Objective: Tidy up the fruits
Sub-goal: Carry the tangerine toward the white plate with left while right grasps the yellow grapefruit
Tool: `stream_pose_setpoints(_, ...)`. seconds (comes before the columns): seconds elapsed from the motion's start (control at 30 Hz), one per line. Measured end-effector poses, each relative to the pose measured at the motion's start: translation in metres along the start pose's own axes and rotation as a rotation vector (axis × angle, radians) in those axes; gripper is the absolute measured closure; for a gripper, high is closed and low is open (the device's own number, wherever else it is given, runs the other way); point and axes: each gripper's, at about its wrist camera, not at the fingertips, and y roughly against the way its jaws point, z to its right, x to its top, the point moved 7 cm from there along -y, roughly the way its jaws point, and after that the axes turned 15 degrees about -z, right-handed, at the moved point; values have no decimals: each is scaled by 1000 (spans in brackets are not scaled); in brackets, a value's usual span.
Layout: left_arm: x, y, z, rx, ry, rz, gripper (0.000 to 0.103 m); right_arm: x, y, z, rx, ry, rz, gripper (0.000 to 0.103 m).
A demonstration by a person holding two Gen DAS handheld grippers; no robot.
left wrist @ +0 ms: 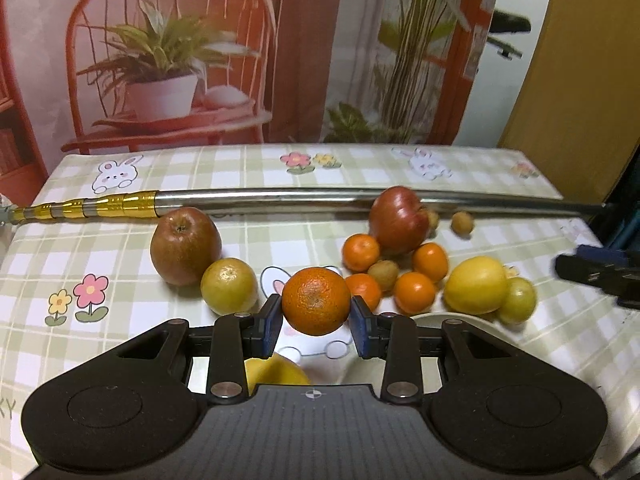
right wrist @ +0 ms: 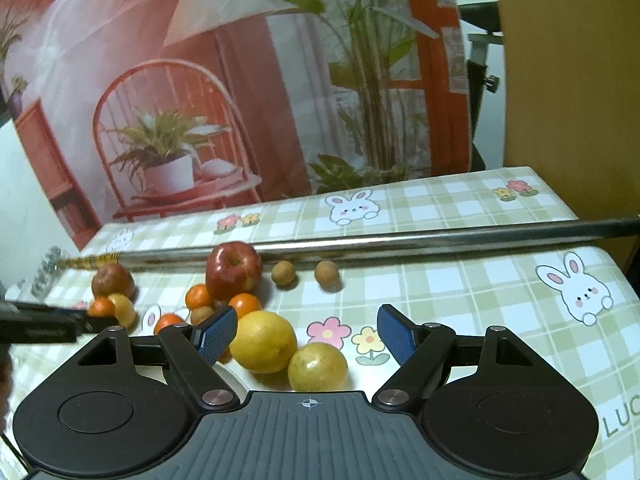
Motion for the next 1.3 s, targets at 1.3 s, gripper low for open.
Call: stream_pose_setpoints(1.3, -51, 16, 13, -66, 14, 18, 65, 11, -98, -42, 50, 205, -249, 52)
